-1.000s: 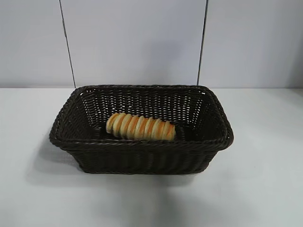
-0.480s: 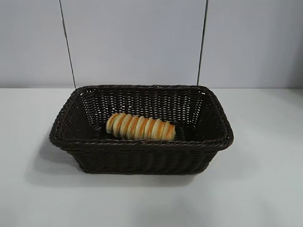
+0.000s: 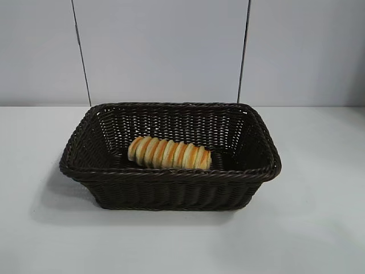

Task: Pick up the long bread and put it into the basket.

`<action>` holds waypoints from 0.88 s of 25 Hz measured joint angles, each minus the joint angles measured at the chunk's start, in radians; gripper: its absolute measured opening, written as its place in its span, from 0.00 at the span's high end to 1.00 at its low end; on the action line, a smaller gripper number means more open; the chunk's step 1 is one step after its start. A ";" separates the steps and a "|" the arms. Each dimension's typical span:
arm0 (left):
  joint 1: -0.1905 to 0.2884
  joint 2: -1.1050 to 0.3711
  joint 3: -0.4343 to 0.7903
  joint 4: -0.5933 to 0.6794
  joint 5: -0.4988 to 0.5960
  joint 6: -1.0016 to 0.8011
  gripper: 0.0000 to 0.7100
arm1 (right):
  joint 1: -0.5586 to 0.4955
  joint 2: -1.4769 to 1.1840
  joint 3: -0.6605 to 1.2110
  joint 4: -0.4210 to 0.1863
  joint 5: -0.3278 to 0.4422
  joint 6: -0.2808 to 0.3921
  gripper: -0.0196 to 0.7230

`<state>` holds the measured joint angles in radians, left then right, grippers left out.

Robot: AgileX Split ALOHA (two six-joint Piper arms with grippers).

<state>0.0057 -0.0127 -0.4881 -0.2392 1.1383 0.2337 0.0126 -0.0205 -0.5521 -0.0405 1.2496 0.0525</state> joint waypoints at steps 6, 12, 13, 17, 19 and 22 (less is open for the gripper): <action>0.000 0.000 0.000 0.000 0.000 0.000 0.02 | 0.000 0.000 0.045 0.003 -0.071 -0.001 0.04; 0.000 0.000 0.000 0.000 0.000 0.000 0.02 | 0.000 0.000 0.045 0.003 -0.088 -0.001 0.05; 0.000 0.000 0.000 0.000 0.000 0.000 0.02 | 0.000 0.000 0.045 0.003 -0.089 -0.001 0.05; 0.000 0.000 0.000 0.000 0.000 0.000 0.02 | 0.000 0.000 0.045 0.003 -0.089 -0.004 0.05; 0.000 0.000 0.000 0.000 0.000 0.000 0.02 | 0.000 0.000 0.045 0.003 -0.089 -0.004 0.05; 0.000 0.000 0.000 0.000 0.000 0.000 0.02 | 0.000 0.000 0.045 0.003 -0.089 -0.004 0.05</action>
<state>0.0057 -0.0127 -0.4881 -0.2392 1.1383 0.2337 0.0126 -0.0205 -0.5066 -0.0371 1.1603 0.0486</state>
